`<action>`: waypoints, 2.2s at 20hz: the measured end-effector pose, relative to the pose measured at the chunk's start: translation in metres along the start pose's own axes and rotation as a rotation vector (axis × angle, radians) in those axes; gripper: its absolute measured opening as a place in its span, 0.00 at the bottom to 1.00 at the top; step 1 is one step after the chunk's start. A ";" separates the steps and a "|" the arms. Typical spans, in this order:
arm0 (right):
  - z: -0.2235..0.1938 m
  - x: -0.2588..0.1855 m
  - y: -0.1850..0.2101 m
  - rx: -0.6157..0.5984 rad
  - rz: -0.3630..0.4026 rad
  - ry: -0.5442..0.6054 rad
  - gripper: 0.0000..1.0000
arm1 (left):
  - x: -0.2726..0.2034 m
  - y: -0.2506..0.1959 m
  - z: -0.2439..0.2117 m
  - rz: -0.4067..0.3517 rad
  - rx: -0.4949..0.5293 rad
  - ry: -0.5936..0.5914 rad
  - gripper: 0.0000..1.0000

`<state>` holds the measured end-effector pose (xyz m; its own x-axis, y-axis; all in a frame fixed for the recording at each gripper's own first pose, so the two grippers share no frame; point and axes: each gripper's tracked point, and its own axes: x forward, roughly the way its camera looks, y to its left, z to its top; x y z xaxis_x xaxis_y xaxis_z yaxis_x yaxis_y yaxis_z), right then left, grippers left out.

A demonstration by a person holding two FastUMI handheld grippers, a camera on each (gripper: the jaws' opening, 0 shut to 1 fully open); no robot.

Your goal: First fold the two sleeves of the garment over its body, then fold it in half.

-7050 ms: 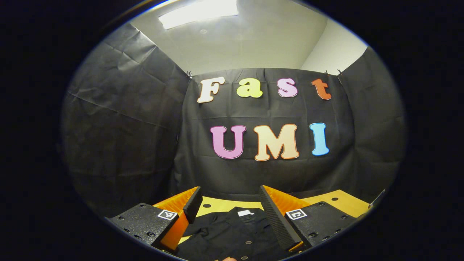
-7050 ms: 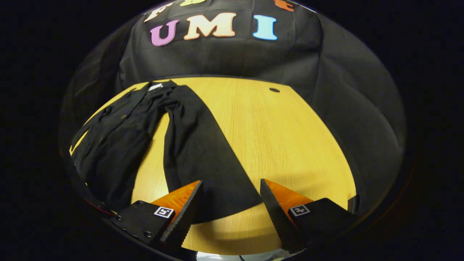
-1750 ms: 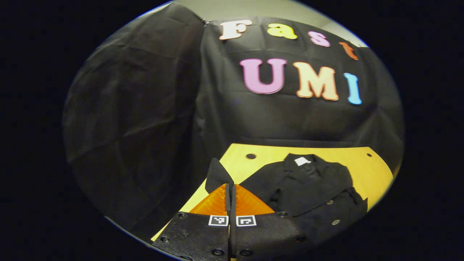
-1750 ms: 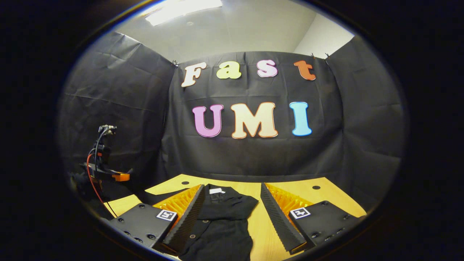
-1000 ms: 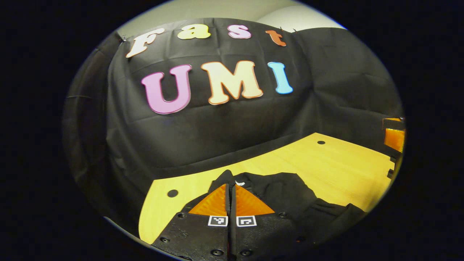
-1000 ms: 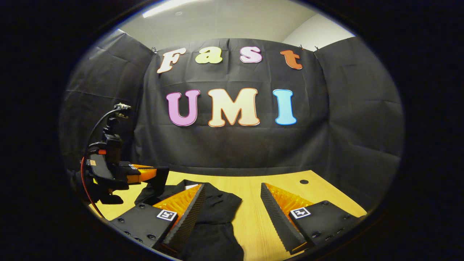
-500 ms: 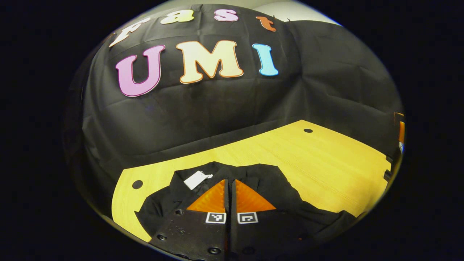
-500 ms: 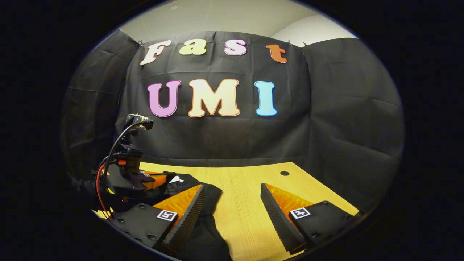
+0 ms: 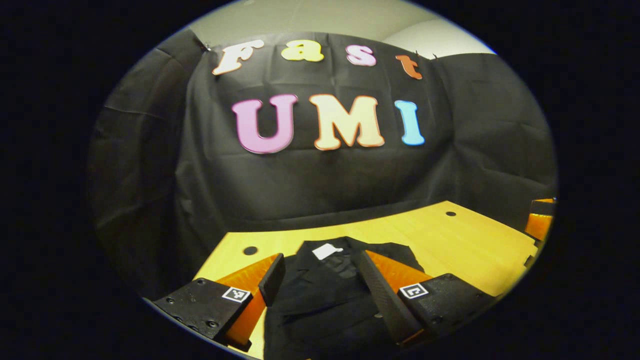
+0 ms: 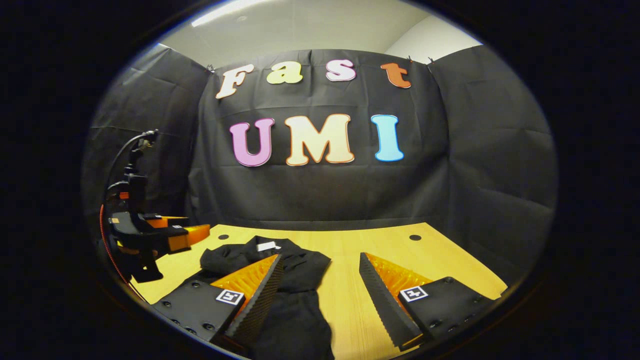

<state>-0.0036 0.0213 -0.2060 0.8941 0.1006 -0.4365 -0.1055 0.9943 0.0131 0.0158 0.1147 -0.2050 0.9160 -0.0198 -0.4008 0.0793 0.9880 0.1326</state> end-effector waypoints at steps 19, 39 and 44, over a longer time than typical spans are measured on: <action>-0.218 -0.086 -0.007 -0.043 0.057 0.483 0.98 | -0.195 0.052 -0.234 0.177 -0.047 0.534 0.93; -0.274 -0.084 0.017 -0.022 0.104 0.647 0.13 | -0.194 0.004 -0.264 -0.022 -0.168 0.476 0.06; -0.267 -0.078 0.020 -0.024 0.109 0.651 0.02 | -0.195 0.003 -0.267 -0.055 -0.248 0.563 0.00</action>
<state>-0.1922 0.0241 -0.4119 0.4325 0.1515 -0.8888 -0.1971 0.9778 0.0708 -0.2675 0.1622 -0.3690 0.5595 -0.0544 -0.8271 -0.0357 0.9953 -0.0896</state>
